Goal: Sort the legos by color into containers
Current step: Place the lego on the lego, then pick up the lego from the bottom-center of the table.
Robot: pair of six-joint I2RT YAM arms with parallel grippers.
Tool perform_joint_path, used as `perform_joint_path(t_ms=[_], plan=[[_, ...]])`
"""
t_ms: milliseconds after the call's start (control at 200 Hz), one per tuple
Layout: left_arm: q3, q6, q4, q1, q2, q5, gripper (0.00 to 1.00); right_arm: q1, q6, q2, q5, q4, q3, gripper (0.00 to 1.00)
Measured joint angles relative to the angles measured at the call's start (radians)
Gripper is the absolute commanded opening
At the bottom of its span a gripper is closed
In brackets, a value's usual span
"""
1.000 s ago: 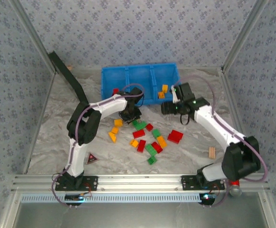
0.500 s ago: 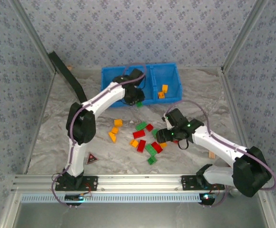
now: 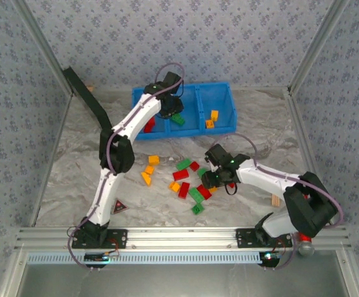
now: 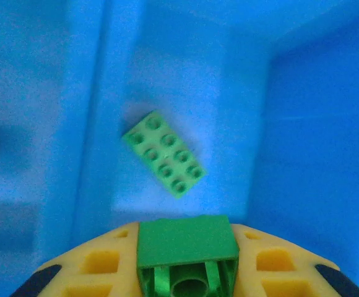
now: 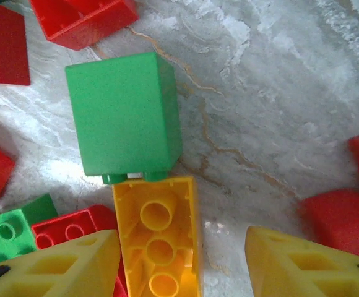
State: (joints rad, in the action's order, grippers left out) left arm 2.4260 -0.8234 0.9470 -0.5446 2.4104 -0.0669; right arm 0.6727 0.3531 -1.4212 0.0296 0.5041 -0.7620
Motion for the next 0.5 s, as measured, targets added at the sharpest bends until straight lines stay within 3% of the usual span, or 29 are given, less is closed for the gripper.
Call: perform_joint_path(t_ms=[155, 500], plan=[[0.124, 0.013, 0.038, -0.001, 0.083, 0.007, 0.23, 0.013, 0.006, -0.04, -0.008, -0.019, -0.008, 0.5], [0.139, 0.02, 0.05, -0.013, 0.16, 0.056, 0.3, 0.017, 0.02, -0.092, -0.022, -0.032, -0.013, 0.33]])
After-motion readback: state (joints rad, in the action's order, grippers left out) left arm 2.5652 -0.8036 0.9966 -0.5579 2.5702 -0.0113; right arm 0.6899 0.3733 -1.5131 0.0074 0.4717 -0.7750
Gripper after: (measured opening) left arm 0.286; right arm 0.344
